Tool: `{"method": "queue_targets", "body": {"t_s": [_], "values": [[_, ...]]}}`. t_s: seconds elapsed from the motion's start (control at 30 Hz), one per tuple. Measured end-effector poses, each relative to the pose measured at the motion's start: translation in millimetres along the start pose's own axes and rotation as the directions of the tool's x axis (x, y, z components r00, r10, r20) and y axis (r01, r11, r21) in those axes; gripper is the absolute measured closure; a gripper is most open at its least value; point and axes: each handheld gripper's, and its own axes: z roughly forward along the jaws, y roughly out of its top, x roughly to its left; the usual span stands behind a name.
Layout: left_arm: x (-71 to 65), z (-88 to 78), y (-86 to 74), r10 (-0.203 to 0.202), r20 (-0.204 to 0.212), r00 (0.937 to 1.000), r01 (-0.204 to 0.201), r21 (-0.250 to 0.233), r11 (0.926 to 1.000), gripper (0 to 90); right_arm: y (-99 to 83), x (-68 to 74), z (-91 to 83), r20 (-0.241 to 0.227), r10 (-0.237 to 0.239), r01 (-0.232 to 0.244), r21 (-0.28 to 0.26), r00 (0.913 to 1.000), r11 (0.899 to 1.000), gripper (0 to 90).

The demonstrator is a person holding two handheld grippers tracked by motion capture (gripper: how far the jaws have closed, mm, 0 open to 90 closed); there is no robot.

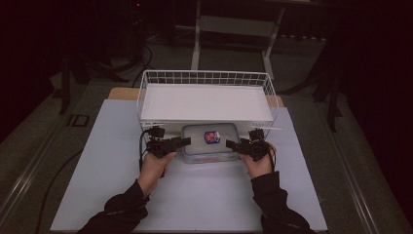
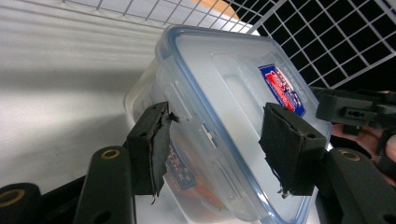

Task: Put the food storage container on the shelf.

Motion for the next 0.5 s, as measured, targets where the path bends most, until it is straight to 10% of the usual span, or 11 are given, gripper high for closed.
{"method": "queue_targets", "body": {"t_s": [0.23, 0.5], "values": [[-8.2, -3.4, 2.3, 0.063, -0.051, 0.9967, -0.062, 0.015, 0.9980, 38.0, -0.7, 0.0, -0.2, 0.015, -0.008, 0.009, -0.033, 0.9999, 0.999, 31.2], [-12.6, -14.8, -4.5, -0.026, -0.059, 0.9979, 0.026, -0.009, 0.9996, 37.9, -11.4, 0.8, -15.4, 0.022, -0.040, 0.041, -0.056, 0.9990, 0.998, 32.3]]}}
